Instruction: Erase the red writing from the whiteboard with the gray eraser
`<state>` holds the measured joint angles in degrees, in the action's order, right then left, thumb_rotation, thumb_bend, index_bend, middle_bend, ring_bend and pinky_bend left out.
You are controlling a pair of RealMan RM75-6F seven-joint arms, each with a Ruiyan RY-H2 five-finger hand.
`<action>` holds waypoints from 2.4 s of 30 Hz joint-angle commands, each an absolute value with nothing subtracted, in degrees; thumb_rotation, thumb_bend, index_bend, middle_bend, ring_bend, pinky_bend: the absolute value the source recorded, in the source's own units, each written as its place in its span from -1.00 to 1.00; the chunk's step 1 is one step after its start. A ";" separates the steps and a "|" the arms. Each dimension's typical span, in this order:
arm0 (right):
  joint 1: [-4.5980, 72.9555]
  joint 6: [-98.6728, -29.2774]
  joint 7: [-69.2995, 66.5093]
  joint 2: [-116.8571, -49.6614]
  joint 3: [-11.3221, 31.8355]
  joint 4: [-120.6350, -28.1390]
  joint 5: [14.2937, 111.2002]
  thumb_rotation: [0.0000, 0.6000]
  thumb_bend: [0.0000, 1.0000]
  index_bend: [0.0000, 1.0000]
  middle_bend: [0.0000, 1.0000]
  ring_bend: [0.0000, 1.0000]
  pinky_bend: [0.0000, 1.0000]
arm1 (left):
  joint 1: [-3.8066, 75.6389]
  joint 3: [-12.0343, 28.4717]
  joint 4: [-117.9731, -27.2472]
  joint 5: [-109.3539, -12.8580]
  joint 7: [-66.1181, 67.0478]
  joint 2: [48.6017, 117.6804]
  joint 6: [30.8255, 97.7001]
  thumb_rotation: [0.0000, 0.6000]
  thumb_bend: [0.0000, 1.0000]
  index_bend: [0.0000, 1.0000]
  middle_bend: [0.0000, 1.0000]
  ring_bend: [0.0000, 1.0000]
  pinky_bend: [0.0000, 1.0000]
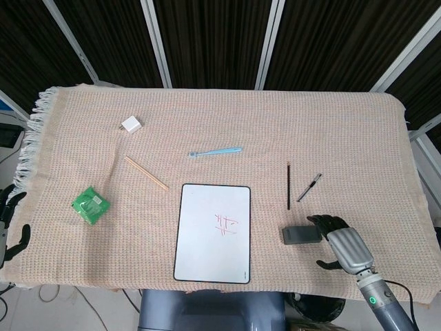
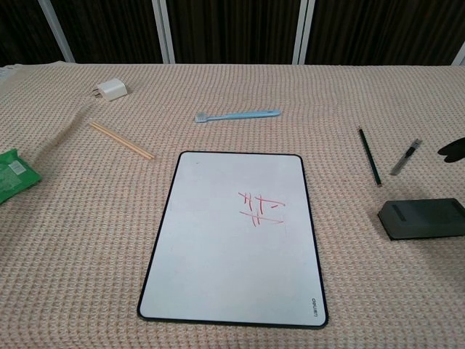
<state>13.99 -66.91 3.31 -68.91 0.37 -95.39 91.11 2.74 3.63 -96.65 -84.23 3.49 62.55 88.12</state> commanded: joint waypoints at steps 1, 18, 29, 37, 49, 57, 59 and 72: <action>15.82 -64.45 4.35 -70.34 1.02 -94.71 90.27 1.00 -0.67 -0.59 -0.53 -0.57 -0.54 | 2.76 3.65 -96.63 -84.17 3.60 62.59 88.09 1.00 -0.05 -0.71 -0.98 -1.00 -1.00; 21.01 -57.57 8.11 -76.32 2.73 -89.58 83.95 1.00 -0.38 -0.36 -0.33 -0.37 -0.37 | 2.88 3.94 -96.72 -83.64 3.71 62.47 87.91 1.00 -0.05 -0.71 -0.98 -1.00 -1.00; 22.91 -55.56 9.67 -78.05 2.56 -87.38 81.43 1.00 -0.30 -0.23 -0.20 -0.26 -0.25 | 2.98 4.19 -96.71 -83.00 4.02 62.57 87.69 1.00 -0.05 -0.71 -0.98 -1.00 -1.00; 23.88 -56.31 9.14 -78.72 2.97 -87.71 81.48 1.00 -0.10 -0.04 -0.02 -0.08 0.00 | 3.02 4.23 -96.85 -82.86 4.04 62.54 87.59 1.00 -0.05 -0.71 -0.98 -1.00 -1.00; 31.41 -50.83 15.13 -78.58 8.88 -94.63 75.63 1.00 -0.07 -0.02 -0.02 -0.07 0.00 | 2.90 4.06 -97.05 -83.12 3.77 62.39 87.72 1.00 -0.05 -0.71 -0.98 -1.00 -1.00; 37.55 -48.84 21.81 -84.61 12.94 -93.79 66.86 1.00 -0.08 -0.02 -0.03 -0.07 0.00 | 2.96 3.96 -96.93 -83.04 3.60 62.32 87.41 1.00 -0.05 -0.71 -0.98 -1.00 -1.00; 38.69 -49.07 23.26 -86.43 13.50 -92.85 65.31 1.00 -0.08 -0.01 -0.03 -0.07 0.00 | 2.96 4.02 -96.91 -82.93 3.43 62.24 87.36 1.00 -0.05 -0.71 -0.98 -1.00 -1.00; 46.22 -52.19 33.07 -99.44 14.83 -86.16 55.74 1.00 -0.10 -0.01 -0.03 -0.08 0.00 | 3.13 4.11 -96.95 -82.61 2.85 61.85 86.88 1.00 -0.05 -0.71 -0.98 -1.00 -1.00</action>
<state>45.37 -51.68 32.20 -98.46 14.75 -87.00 56.49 3.13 4.11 -96.95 -82.61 2.84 61.85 86.87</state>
